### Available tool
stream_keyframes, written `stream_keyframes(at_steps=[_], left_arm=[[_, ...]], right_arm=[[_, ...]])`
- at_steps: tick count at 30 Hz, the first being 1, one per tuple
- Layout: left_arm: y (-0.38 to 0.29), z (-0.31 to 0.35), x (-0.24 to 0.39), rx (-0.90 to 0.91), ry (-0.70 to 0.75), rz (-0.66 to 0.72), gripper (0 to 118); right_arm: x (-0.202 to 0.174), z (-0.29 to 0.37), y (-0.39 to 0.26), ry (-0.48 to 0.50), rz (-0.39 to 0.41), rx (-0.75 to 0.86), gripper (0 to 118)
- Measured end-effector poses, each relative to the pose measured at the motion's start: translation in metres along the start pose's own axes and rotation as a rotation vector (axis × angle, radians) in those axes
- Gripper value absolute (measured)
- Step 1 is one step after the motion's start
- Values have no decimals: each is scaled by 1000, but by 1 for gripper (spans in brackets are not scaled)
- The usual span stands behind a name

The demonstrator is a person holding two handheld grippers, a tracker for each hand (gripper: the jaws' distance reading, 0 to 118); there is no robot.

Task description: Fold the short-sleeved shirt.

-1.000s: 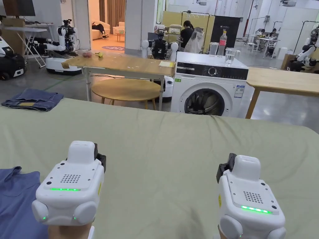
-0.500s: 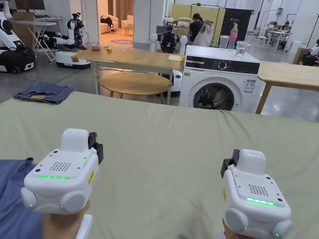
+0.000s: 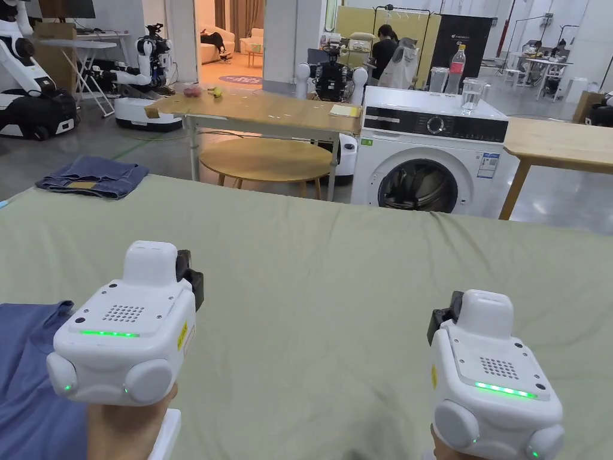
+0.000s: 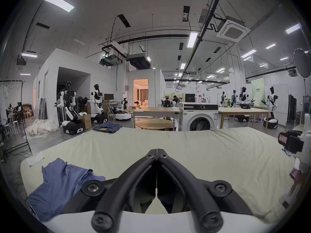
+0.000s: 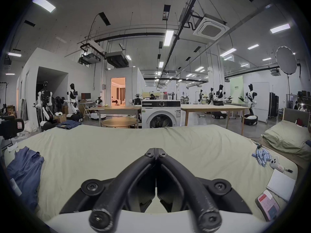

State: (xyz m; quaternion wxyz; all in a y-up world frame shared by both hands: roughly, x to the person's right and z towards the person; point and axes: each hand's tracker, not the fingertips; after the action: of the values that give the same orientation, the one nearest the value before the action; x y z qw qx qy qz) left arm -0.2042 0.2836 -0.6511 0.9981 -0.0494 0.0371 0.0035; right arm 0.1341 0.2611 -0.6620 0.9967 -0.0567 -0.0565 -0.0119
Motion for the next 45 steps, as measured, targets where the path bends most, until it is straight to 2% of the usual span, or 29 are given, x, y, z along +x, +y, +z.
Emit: stream_keyframes(at_steps=[6,16,45], left_arm=[[-4,-2,6,-17,-8,-4,0],[-7,-5,8,-36,-3,-7,0],[-5,-2,-5,-39,-10,14,0]], right_arm=[[9,-1,0,-4,-18,-15,0],[11,-1,-4,-1,-4,-23,0],[-1,2,1,22,0,-20,0]])
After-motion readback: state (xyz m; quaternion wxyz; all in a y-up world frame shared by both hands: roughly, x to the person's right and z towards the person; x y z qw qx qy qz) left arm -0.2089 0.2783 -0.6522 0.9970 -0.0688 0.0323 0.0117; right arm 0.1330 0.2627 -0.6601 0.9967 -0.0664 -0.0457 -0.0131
